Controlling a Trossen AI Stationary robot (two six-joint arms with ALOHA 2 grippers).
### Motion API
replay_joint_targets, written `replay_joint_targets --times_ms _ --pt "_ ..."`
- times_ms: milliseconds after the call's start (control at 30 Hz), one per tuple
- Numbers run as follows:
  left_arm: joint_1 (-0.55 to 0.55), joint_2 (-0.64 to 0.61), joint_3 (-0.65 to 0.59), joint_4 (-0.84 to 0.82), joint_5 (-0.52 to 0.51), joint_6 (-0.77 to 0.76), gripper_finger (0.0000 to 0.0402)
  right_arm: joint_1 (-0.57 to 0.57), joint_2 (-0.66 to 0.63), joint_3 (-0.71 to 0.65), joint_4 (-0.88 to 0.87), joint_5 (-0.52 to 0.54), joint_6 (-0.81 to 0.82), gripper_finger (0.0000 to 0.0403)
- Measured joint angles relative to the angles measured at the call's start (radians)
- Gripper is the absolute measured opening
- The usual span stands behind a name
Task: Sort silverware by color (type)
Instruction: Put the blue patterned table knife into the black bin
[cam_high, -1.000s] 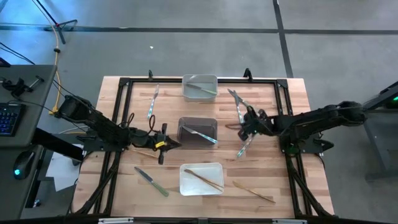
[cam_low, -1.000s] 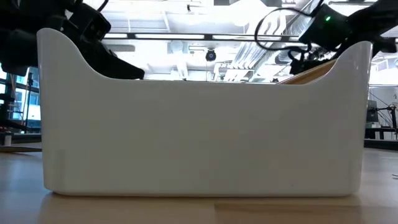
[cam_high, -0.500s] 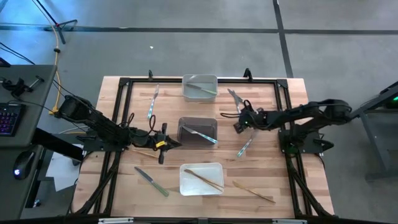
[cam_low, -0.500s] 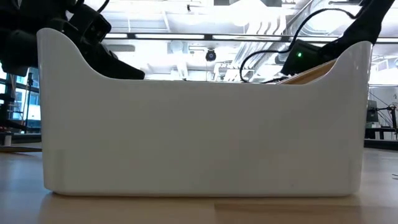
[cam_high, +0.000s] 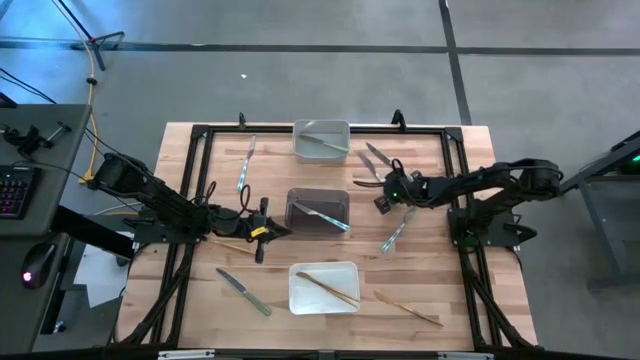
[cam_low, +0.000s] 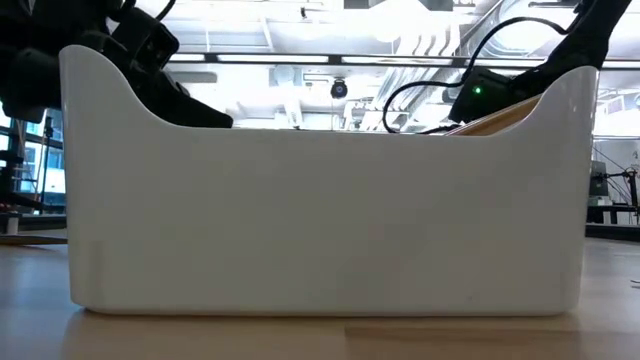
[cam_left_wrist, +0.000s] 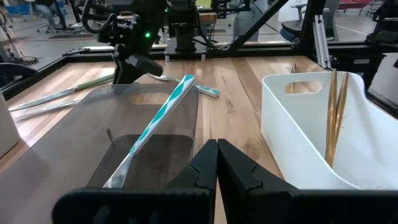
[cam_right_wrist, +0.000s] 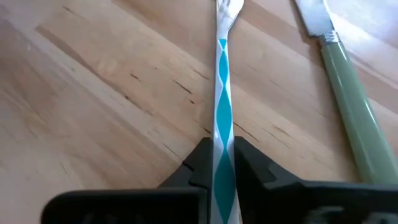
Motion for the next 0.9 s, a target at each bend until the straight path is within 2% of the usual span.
replay_joint_targets --times_ms 367,567,733,900 --pt "-0.001 0.000 0.000 -0.005 -0.008 -0.009 0.0001 0.014 -0.241 -0.004 -0.161 -0.025 0.011 0.0009" --pt "-0.001 0.000 0.000 -0.005 -0.009 -0.018 0.0001 0.135 -0.346 0.061 -0.338 0.004 0.078 0.0015" --pt "-0.001 0.000 0.000 -0.005 -0.009 -0.019 0.0001 0.282 -0.316 0.225 -0.429 0.056 0.100 0.0015" --pt "-0.001 0.000 0.000 -0.005 -0.019 -0.017 0.0001 0.372 -0.179 0.447 -0.515 0.034 0.079 0.0016"
